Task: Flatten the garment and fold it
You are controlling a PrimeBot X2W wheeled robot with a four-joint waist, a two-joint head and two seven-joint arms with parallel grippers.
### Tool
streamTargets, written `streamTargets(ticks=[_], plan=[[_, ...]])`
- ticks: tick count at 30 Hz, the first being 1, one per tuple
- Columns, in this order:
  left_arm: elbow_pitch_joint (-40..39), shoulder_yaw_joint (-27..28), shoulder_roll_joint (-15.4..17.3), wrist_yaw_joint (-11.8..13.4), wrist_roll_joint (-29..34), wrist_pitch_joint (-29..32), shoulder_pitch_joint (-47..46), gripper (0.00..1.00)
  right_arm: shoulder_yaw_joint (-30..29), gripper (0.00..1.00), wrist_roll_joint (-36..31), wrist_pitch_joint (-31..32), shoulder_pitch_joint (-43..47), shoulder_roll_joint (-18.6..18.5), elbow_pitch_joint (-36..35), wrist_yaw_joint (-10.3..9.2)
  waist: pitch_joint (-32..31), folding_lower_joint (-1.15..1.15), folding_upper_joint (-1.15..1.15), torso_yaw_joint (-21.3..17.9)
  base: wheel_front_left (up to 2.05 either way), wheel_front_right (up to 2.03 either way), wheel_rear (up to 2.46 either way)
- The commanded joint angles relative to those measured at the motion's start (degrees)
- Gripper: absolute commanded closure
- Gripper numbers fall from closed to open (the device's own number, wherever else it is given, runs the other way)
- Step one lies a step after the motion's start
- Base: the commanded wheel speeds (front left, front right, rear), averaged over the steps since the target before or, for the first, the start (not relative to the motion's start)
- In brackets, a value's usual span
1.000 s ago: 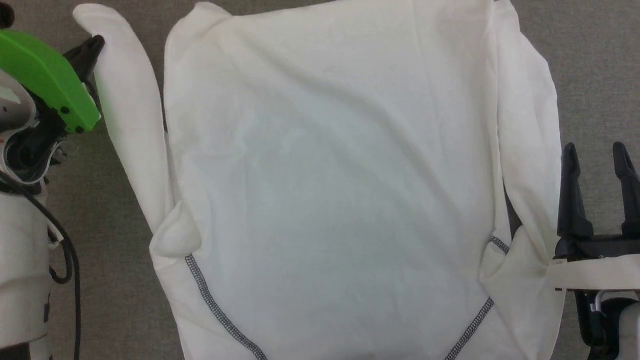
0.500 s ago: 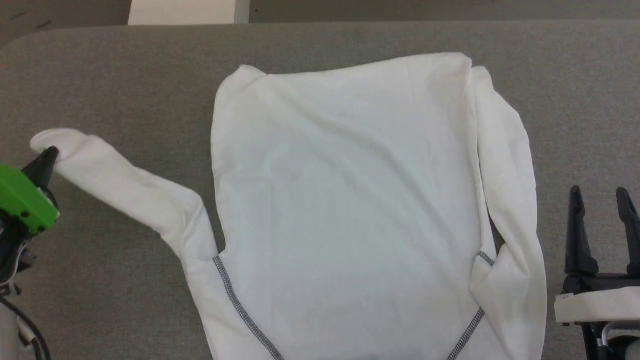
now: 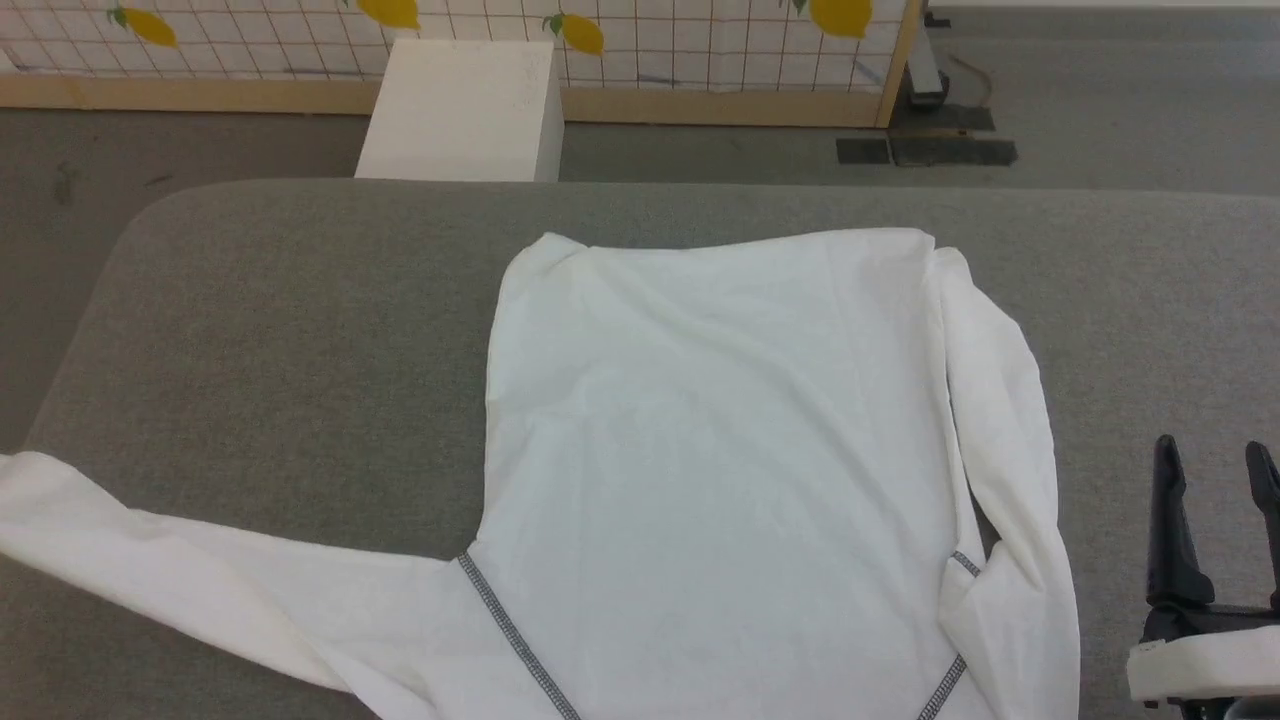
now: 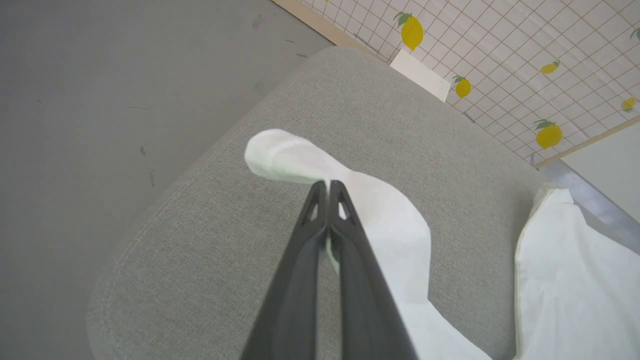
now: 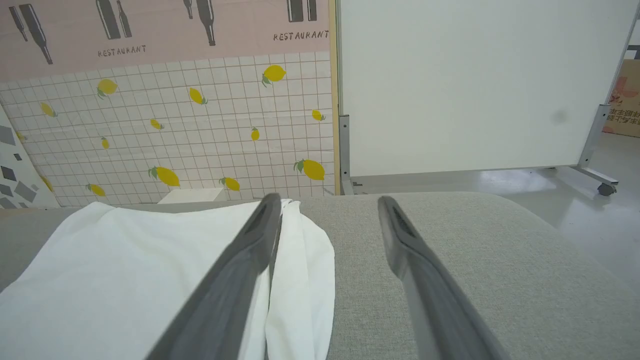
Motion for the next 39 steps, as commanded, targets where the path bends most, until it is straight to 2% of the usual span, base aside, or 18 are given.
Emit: streamTargets(ticks=[1,14,21,26,29,33,39], plan=[[-0.54,0.49,0.48,0.36,-0.72,0.13,1.33,1.00,-0.33,0.00,0.45,-0.07,0.74,0.04,-0.08,-0.08,-1.82,0.01,0.00,0.93,0.00,0.00,0.00],[-1.54,2.35,0.18,0.72,-1.57,0.47,6.03,1.00,-0.73,0.00,1.03,-0.20,1.55,0.04,0.19,-0.08,-4.74,0.01,0.00,0.98,0.00,0.00,0.00],[-4.54,0.17,1.27,-2.91,-0.10,-1.44,6.31,1.00,-1.22,0.00,0.58,0.06,1.72,0.04,-0.32,-0.08,-4.81,0.01,0.00,0.80,0.00,0.00,0.00],[-10.97,-5.40,1.22,-5.44,2.78,-3.14,6.27,1.00,-1.74,0.00,0.24,0.64,1.81,0.04,-1.13,-0.08,-4.72,0.01,0.00,0.53,0.00,0.00,0.00],[-17.16,-8.94,-0.14,-5.86,3.93,-3.46,6.63,1.00,-2.23,0.00,0.02,0.83,1.75,0.04,-1.41,-0.08,-4.80,0.01,0.00,0.26,0.00,0.00,0.00],[-26.28,-14.57,-3.07,-5.40,5.56,-2.73,7.12,1.00,-3.19,0.00,-0.05,1.00,2.06,0.04,-1.62,-0.08,-5.11,0.01,0.00,0.22,0.00,0.00,0.00],[-35.96,-26.65,-8.40,-3.44,10.64,-0.18,6.20,1.00,-4.15,0.00,-0.01,0.94,1.92,0.04,-1.52,-0.08,-5.15,0.01,0.00,0.25,0.00,0.00,0.00]])
